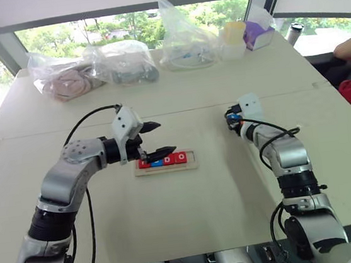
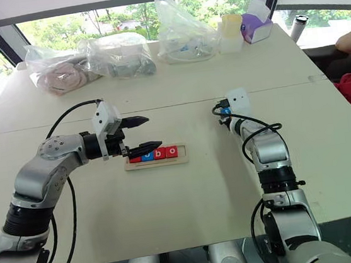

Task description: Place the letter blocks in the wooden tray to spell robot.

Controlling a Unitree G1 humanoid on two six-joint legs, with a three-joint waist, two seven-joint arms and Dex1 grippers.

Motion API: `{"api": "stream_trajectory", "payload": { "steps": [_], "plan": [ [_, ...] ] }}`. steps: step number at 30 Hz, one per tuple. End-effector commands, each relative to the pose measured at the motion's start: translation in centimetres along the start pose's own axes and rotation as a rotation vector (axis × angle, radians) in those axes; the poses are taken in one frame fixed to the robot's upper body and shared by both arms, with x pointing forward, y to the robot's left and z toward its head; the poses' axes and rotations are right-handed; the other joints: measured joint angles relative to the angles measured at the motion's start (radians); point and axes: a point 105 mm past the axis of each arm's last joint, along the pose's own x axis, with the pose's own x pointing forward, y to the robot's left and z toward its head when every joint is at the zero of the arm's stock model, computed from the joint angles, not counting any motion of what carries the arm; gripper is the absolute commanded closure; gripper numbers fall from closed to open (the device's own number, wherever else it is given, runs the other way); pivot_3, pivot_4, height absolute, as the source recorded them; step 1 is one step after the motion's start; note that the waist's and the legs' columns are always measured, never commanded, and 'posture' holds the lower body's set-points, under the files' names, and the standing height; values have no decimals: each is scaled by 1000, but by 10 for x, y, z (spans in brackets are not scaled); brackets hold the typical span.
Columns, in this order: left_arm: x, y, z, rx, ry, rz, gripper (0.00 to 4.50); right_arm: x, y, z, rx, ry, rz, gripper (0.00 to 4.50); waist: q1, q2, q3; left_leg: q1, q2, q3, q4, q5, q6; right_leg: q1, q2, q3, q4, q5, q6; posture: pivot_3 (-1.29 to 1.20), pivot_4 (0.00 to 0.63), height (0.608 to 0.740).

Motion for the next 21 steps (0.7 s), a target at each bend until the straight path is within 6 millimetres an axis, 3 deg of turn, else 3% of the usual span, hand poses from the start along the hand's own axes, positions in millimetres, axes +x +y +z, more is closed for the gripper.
{"api": "stream_trajectory", "payload": {
  "steps": [1,6,11,15,19,21],
  "plan": [
    [-13,1,14,17,-40,23,0,-34,-3,18,53,-54,-61,3319,1,0,0,0,0,0,0,0,0,0,0,0,0,0,0,0,150,740],
    [-15,-1,11,21,-22,12,0,-81,50,-8,134,74,44,3319,-5,0,0,0,1,-1,-1,0,0,-2,0,0,0,0,0,0,150,740],
    [-12,-16,14,45,-9,-99,0,-93,54,-32,178,189,-3,3319,-5,1,0,0,1,0,1,0,0,-1,0,0,0,-4,-1,0,150,740],
    [-13,-21,16,41,2,-149,0,-93,53,-37,196,215,-19,3319,-5,0,0,0,1,0,1,0,0,-1,0,0,-1,-4,-1,0,150,740],
    [-18,-30,14,45,46,-207,0,-94,57,-39,228,221,-12,1378,-7,0,-1,0,1,0,0,0,0,-1,0,-1,-1,-4,-1,0,150,740],
    [-18,-29,13,44,53,-200,0,-96,48,-21,223,117,5,335,-5,0,-1,0,1,0,-1,0,0,-1,0,0,-1,-4,-1,0,150,740]
  ]
}}
